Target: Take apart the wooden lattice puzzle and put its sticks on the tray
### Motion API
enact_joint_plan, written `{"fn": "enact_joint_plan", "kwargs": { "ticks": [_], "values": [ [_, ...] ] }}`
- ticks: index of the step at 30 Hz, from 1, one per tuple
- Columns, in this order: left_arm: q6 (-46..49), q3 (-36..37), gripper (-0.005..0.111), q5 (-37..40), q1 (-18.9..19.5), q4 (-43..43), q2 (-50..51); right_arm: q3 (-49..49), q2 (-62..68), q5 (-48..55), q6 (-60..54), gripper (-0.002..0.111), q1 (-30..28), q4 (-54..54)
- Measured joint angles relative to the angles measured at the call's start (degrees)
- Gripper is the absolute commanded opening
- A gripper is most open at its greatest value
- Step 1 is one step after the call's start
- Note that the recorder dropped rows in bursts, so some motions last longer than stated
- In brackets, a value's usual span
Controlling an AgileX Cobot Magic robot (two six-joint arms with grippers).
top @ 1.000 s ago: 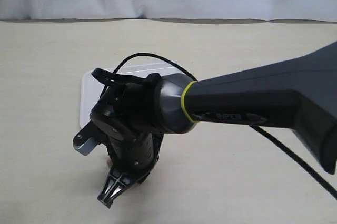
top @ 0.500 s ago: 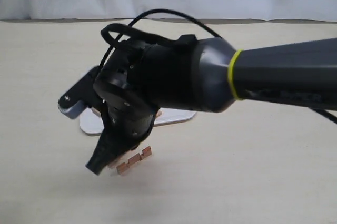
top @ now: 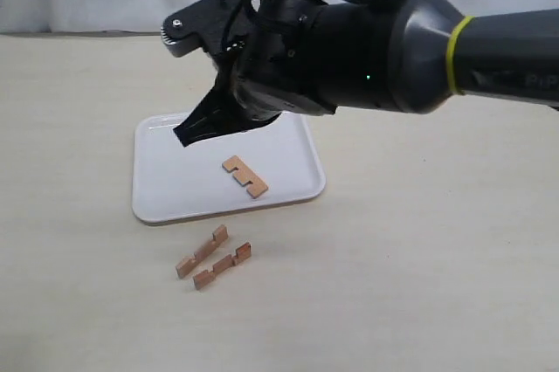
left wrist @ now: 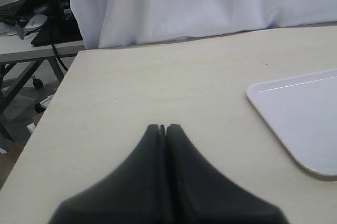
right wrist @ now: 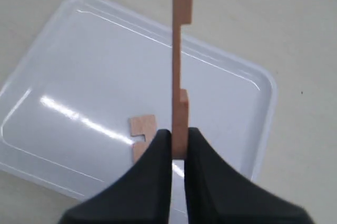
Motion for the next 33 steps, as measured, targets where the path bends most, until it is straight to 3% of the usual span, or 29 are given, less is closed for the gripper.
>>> {"fn": "enact_joint_plan", "kwargs": {
  "ticks": [4,11,26,29,33],
  "values": [
    [0.0,0.0,0.000,0.0,0.0,0.0,0.0,0.0,3.3,2.0,-1.7,0.005,-3.8,6.3],
    [0.0,0.0,0.000,0.0,0.0,0.0,0.0,-0.9,3.9,2.2,-2.9,0.045,-4.1,8.5],
    [0.0,0.0,0.000,-0.1,0.0,0.0,0.0,-1.1,1.9,10.7,-3.8,0.045,-4.1,12.7],
    [0.0,0.0,0.000,-0.2,0.0,0.0,0.0,-1.3,1.4,13.2,-11.7,0.045,-4.1,22.4],
    [0.0,0.0,0.000,-0.2,0.0,0.0,0.0,-1.3,1.9,16.9,-32.4,0.045,-4.1,40.0]
  ]
}}
